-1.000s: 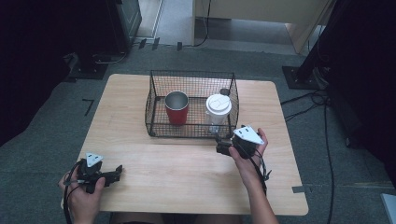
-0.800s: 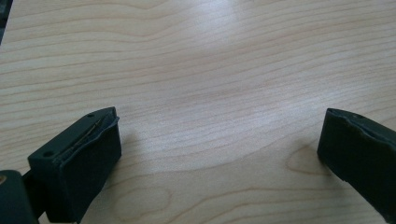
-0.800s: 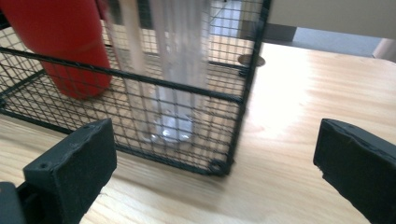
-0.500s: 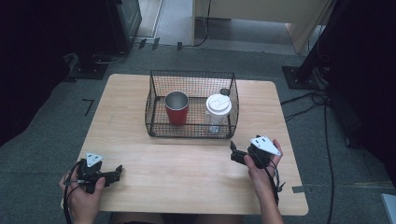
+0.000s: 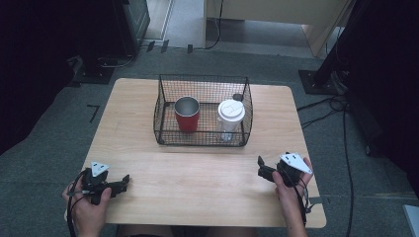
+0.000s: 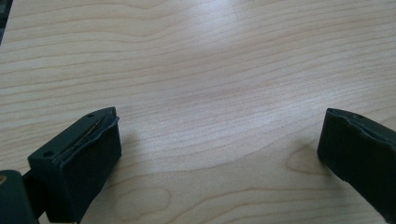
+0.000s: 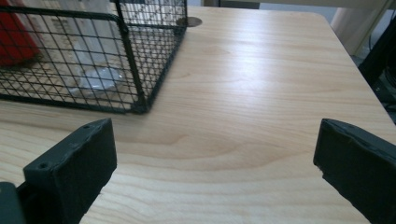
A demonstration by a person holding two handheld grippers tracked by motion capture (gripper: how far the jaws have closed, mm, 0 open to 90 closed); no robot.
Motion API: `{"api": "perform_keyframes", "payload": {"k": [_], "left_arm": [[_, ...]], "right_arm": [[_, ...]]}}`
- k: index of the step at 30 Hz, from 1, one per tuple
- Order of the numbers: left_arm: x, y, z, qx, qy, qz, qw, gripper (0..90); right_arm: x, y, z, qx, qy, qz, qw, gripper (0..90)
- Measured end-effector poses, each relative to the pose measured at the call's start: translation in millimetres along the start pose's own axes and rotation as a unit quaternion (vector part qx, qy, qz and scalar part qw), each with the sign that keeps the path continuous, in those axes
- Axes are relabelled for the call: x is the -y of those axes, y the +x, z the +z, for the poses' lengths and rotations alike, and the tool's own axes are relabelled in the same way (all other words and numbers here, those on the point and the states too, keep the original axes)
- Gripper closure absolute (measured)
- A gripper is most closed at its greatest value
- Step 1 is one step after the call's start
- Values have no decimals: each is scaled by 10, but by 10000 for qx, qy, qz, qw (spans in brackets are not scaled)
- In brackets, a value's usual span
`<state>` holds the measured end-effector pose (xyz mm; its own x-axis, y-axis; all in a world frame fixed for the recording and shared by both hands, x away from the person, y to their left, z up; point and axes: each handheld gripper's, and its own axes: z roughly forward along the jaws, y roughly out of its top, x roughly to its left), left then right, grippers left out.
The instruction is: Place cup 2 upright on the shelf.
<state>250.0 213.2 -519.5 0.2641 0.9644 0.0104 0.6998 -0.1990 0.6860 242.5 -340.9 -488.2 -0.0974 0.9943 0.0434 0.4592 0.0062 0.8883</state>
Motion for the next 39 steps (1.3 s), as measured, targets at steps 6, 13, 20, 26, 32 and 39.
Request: {"api": "perform_keyframes", "payload": {"k": [6,13,20,26,32,39], "left_arm": [[0,0,0,0,1,0,10000,0],[0,0,0,0,0,-1,10000,0],[0,0,0,-1,0,0,10000,0],[0,0,0,-1,0,-1,10000,0],[0,0,0,-1,0,-2,10000,0],[0,0,0,0,-1,-1,10000,0]], "right_arm": [[95,-120,-71,129,76,33,9999,0],[217,-266,-159,276,177,116,9994,0],[323,-408,-232,444,290,159,9985,0],[390,-530,-306,569,385,189,9975,0],[458,-635,-369,669,479,238,9963,0],[517,-727,-425,731,576,266,9953,0]]}}
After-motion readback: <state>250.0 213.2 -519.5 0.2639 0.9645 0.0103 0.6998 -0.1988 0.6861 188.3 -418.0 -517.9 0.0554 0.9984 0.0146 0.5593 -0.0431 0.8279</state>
